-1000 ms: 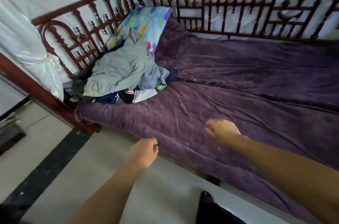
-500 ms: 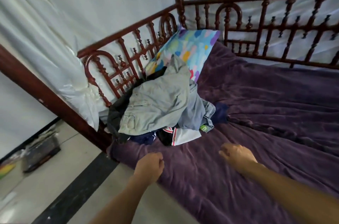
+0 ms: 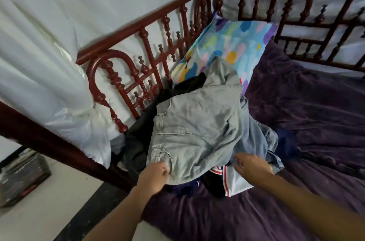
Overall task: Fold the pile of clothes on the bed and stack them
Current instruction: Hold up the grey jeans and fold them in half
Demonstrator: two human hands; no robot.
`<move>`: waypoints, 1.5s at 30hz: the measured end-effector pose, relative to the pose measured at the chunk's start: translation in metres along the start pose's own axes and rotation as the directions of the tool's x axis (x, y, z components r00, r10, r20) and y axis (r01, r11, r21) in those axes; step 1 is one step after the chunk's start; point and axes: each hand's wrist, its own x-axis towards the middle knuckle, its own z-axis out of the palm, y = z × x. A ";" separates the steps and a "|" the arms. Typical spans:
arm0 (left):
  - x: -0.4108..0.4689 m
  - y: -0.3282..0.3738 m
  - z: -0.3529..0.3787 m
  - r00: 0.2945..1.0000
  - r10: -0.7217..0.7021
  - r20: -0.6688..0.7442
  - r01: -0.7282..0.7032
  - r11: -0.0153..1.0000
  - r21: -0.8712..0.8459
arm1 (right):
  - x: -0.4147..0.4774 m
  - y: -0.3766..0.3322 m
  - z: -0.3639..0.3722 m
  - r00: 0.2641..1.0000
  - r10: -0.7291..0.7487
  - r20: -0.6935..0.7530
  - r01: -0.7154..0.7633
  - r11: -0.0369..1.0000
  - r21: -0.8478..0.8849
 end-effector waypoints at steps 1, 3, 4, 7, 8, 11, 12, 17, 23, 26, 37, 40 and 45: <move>0.022 -0.018 -0.006 1.000 -0.016 0.016 0.016 1.000 -0.006 | 0.023 -0.015 0.004 1.000 0.017 0.025 -0.016 1.000 -0.009; 0.060 -0.049 -0.013 0.998 -0.044 0.050 0.046 0.997 -0.057 | 0.068 -0.048 0.007 0.996 0.031 0.083 -0.028 0.999 -0.043; 0.076 -0.061 -0.015 0.996 -0.055 0.067 0.061 0.994 -0.092 | 0.091 -0.066 0.008 0.994 0.042 0.105 -0.037 0.998 -0.050; 0.117 -0.088 -0.008 0.986 -0.102 0.134 0.124 0.978 -0.168 | 0.152 -0.115 0.015 0.987 0.048 0.151 -0.041 0.998 -0.048; 0.129 -0.094 -0.004 0.978 -0.130 0.165 0.162 0.966 -0.201 | 0.173 -0.128 0.019 0.987 0.035 0.154 -0.027 0.998 -0.053; 0.160 -0.103 0.013 0.954 -0.201 0.222 0.268 0.903 -0.335 | 0.230 -0.153 0.034 0.990 -0.005 0.138 0.017 0.996 -0.085; 0.168 -0.104 0.019 0.948 -0.231 0.220 0.302 0.873 -0.384 | 0.247 -0.160 0.039 0.991 -0.033 0.132 0.046 0.994 -0.099; 0.191 -0.103 0.033 0.921 -0.302 0.247 0.390 0.695 -0.604 | 0.298 -0.187 0.063 0.979 -0.088 0.185 0.117 0.981 -0.154; 0.187 -0.088 0.004 0.994 -0.078 0.076 0.106 0.864 -0.492 | 0.268 -0.186 0.058 0.973 0.107 0.204 -0.086 0.990 -0.110; 0.175 -0.075 -0.019 0.996 0.068 -0.058 -0.080 0.967 -0.243 | 0.228 -0.160 0.035 0.967 0.176 0.182 -0.181 0.983 0.013; 0.076 -0.005 -0.115 0.630 0.745 -0.219 -0.668 0.663 0.337 | 0.146 -0.111 -0.068 0.978 0.208 0.037 -0.205 0.896 0.395; 0.049 0.006 -0.131 0.522 0.829 -0.202 -0.716 0.554 0.424 | 0.157 -0.138 -0.111 0.989 0.143 0.034 -0.122 0.669 0.733; 0.005 0.017 -0.146 0.548 0.811 -0.207 -0.667 0.573 0.477 | 0.153 -0.153 -0.130 0.996 0.086 0.002 -0.082 0.938 0.337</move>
